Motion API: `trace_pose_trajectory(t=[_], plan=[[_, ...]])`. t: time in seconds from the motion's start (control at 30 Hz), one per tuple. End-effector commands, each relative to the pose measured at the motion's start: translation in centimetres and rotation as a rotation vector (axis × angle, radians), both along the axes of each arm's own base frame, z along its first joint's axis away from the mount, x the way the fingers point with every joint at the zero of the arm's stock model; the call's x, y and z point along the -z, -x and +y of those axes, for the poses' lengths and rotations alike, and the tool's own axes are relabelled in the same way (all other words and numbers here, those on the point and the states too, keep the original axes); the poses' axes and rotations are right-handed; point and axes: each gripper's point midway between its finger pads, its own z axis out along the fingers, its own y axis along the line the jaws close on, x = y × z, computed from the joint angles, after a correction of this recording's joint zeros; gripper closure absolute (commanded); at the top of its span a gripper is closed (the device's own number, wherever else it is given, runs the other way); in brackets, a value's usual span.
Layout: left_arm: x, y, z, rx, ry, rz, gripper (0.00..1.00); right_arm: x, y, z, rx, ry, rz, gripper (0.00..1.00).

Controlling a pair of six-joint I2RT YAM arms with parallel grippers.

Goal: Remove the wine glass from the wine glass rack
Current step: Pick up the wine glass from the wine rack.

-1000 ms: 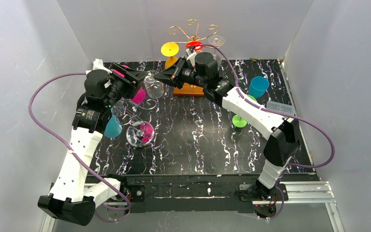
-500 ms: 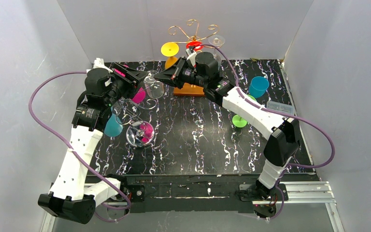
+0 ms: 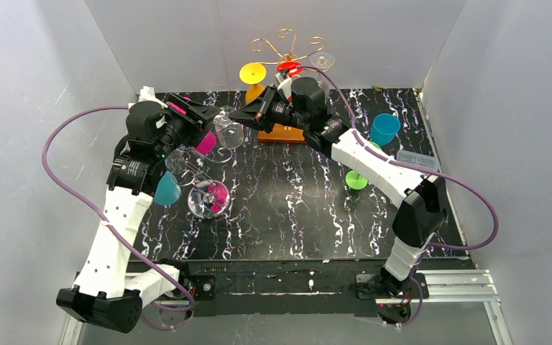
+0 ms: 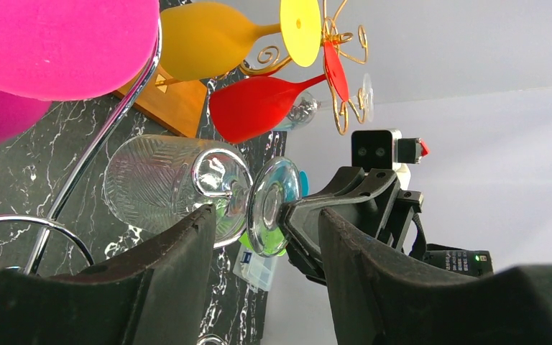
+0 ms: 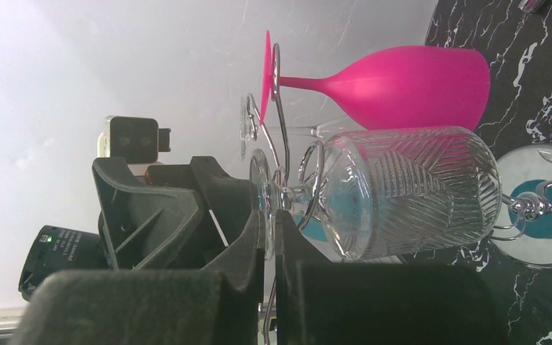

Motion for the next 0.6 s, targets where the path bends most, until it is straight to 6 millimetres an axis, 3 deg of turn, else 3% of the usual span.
trace_pose_trajectory(t=[0.0, 0.57], plan=[[2.4, 0.5, -0.5, 0.024, -0.022, 0.095, 0.47, -8.1, 2.7, -1.6, -0.044, -0.157, -0.155, 0.99], [0.1, 1.0, -0.6, 0.06, -0.054, 0.033, 0.46, -8.1, 3.3, -0.1, -0.102, -0.148, -0.156, 0.99]])
